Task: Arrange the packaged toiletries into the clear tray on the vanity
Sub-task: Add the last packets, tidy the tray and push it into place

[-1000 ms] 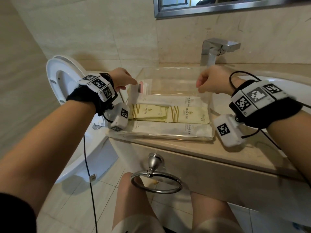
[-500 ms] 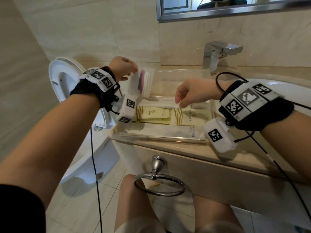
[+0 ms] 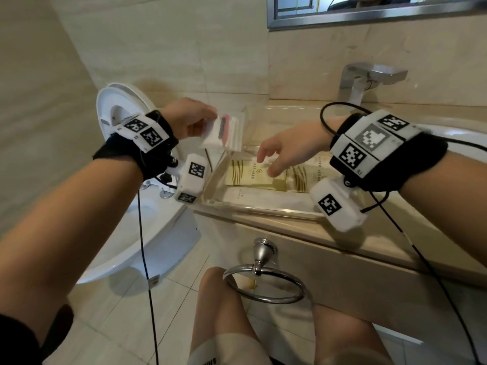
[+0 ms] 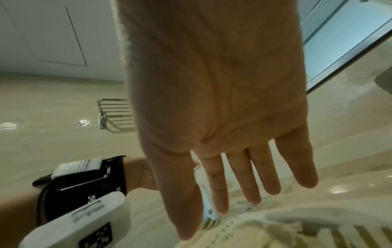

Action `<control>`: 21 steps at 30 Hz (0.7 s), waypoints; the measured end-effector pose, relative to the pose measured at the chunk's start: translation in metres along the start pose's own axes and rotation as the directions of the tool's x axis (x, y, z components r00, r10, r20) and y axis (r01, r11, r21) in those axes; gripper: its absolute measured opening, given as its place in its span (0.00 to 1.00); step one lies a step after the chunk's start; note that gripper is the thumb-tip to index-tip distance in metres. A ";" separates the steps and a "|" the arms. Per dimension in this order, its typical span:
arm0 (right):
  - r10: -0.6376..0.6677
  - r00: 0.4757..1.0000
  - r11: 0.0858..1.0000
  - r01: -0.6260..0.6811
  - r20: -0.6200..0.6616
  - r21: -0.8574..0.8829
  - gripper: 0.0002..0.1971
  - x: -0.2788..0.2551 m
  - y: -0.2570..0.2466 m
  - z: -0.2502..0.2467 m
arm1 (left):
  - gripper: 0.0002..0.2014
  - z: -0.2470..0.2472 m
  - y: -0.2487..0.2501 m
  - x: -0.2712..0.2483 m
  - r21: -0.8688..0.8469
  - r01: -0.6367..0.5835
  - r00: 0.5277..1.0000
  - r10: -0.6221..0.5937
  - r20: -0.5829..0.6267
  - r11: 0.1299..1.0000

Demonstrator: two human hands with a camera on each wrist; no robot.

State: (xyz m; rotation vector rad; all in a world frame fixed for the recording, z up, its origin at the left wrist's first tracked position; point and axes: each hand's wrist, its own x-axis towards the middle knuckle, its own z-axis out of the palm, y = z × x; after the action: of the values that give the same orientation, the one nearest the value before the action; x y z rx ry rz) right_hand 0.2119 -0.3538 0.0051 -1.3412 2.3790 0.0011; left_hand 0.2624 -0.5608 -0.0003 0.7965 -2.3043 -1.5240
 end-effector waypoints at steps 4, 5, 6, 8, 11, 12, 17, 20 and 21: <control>0.030 0.999 0.999 -0.028 0.042 -0.047 0.31 0.011 -0.005 0.008 | 0.09 0.007 -0.014 -0.008 0.012 0.039 0.996 -0.040 0.080 0.999; 0.039 0.998 0.998 -0.036 0.054 -0.056 0.32 0.014 -0.005 0.010 | 0.08 0.009 -0.016 -0.009 0.010 0.052 0.994 -0.053 0.091 0.999; 0.047 0.997 0.997 -0.042 0.068 -0.070 0.34 0.016 -0.005 0.012 | 0.08 0.011 -0.018 -0.010 0.006 0.062 0.993 -0.063 0.104 0.998; 0.065 0.992 0.994 -0.054 0.110 -0.098 0.35 0.020 -0.004 0.016 | 0.08 0.014 -0.021 -0.011 -0.001 0.069 0.989 -0.069 0.131 0.998; 0.079 0.985 0.990 -0.060 0.154 -0.125 0.33 0.025 -0.001 0.018 | 0.11 0.017 -0.025 -0.010 0.059 0.022 0.988 -0.031 0.150 0.998; 0.087 0.985 0.988 -0.065 0.152 -0.141 0.33 0.025 0.000 0.018 | 0.11 0.017 -0.026 -0.009 0.120 -0.015 0.990 -0.003 0.143 0.993; 0.116 0.985 0.978 -0.092 0.125 -0.188 0.34 0.029 0.002 0.020 | 0.18 0.022 -0.022 -0.023 0.502 -0.240 0.965 0.147 0.219 0.831; 0.131 0.984 0.976 -0.106 0.125 -0.190 0.34 0.030 0.003 0.020 | 0.27 0.033 -0.025 -0.037 0.566 -0.341 0.900 0.088 0.426 0.751; 0.132 0.983 0.977 -0.108 0.124 -0.186 0.34 0.030 0.003 0.020 | 0.29 0.037 -0.028 -0.039 0.579 -0.362 0.879 0.060 0.473 0.730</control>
State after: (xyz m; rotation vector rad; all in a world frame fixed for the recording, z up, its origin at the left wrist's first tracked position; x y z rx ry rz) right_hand 0.2026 -0.3730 -0.0248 -1.2281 2.3848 0.3370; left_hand 0.2842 -0.5189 -0.0381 0.2935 -3.2011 -0.8075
